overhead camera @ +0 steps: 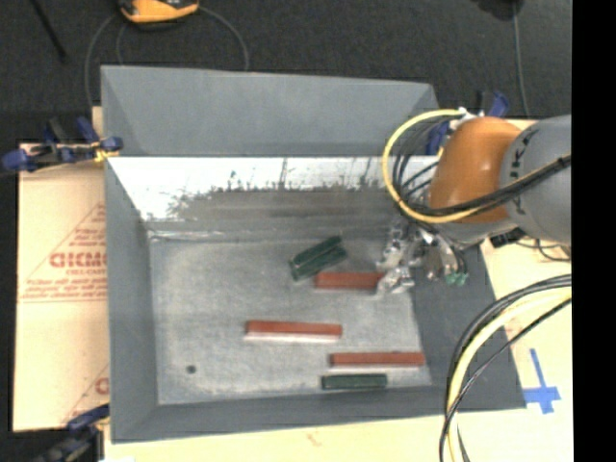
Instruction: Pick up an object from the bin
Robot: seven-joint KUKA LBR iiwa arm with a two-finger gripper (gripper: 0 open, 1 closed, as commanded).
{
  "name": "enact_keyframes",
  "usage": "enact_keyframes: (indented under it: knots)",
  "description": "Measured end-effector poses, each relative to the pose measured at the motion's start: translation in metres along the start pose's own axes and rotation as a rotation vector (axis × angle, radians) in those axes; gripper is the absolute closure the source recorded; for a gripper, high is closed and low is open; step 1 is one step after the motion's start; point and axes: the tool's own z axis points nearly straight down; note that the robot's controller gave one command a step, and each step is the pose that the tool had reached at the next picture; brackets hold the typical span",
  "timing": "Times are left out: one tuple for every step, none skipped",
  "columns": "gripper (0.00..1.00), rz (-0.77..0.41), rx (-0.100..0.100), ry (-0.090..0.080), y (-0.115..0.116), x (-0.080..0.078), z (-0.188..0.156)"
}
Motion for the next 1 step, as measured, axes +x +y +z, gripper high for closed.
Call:
enact_keyframes:
  knots:
    - [1.0,-0.001,0.0,0.0,0.0,0.0,0.0]
